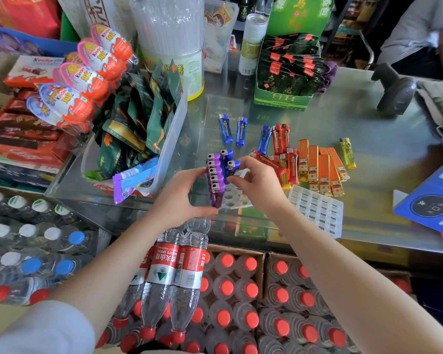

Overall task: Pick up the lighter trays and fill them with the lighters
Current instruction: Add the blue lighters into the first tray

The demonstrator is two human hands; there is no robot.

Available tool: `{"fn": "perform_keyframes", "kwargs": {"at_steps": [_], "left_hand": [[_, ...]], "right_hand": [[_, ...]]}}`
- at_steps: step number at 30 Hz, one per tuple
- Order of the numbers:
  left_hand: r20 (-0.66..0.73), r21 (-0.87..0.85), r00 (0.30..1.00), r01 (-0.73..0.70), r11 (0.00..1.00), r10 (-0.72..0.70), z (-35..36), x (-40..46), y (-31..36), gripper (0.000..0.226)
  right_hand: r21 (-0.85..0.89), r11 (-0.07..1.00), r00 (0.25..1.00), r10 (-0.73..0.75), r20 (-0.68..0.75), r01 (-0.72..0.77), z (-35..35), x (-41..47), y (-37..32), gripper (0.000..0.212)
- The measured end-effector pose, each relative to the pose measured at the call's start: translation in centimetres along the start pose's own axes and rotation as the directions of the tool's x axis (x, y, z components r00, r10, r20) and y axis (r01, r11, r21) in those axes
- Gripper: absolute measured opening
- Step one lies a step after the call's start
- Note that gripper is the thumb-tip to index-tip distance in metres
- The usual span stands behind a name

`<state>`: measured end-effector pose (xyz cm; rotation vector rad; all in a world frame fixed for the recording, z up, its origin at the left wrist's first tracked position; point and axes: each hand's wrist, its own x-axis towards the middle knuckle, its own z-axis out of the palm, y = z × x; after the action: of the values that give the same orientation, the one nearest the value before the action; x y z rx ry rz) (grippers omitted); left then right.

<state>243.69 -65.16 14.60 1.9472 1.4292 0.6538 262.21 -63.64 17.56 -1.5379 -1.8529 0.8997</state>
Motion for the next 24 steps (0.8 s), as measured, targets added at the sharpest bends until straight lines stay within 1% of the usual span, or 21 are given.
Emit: {"fn": "perform_keyframes", "kwargs": {"at_steps": [3, 6, 9, 13, 15, 17, 18, 20, 24], "left_hand": [[-0.003, 0.005, 1.000, -0.004, 1.000, 0.004, 0.0, 0.0, 0.0, 0.080], [-0.009, 0.003, 1.000, -0.011, 1.000, 0.011, -0.1, 0.0, 0.0, 0.080], [-0.031, -0.014, 0.999, -0.017, 1.000, 0.016, 0.0, -0.1, 0.3, 0.076], [-0.044, -0.042, 0.999, -0.017, 0.999, 0.015, 0.1, -0.1, 0.1, 0.074], [-0.047, -0.068, 0.999, 0.001, 0.998, -0.004, 0.1, 0.0, -0.1, 0.075], [-0.040, -0.089, 0.999, 0.006, 0.996, -0.009, 0.1, 0.1, -0.4, 0.073], [-0.033, -0.096, 0.999, 0.004, 0.995, -0.007, 0.1, 0.2, -0.5, 0.071], [-0.020, -0.097, 1.000, -0.006, 0.995, 0.004, 0.0, 0.2, -0.7, 0.069], [-0.033, -0.109, 0.999, -0.032, 0.994, 0.029, 0.0, 0.3, -0.6, 0.061]], "right_hand": [[-0.178, 0.981, 0.996, -0.083, -0.018, 0.079, 0.4, 0.3, 0.3, 0.016], [-0.245, 0.967, 0.996, -0.082, -0.032, 0.072, 0.8, 0.4, 0.4, 0.019], [-0.222, 0.973, 0.998, -0.059, 0.006, 0.059, 0.7, 0.8, 0.4, 0.018], [-0.139, 0.989, 0.991, -0.033, 0.130, 0.052, -0.9, 1.8, 0.5, 0.016], [-0.049, 0.999, 0.995, -0.009, 0.095, 0.014, -1.5, 2.8, 0.7, 0.012], [0.056, 0.997, 0.998, 0.055, 0.007, -0.056, -1.6, 4.1, 0.7, 0.009], [0.066, 0.995, 0.997, 0.075, -0.026, -0.073, -1.5, 4.8, 0.7, 0.009], [0.020, 0.997, 0.996, 0.075, -0.044, -0.074, -1.2, 6.4, 0.8, 0.011], [-0.126, 0.990, 0.998, 0.050, -0.045, -0.056, -0.3, 9.5, 0.7, 0.020]]}}
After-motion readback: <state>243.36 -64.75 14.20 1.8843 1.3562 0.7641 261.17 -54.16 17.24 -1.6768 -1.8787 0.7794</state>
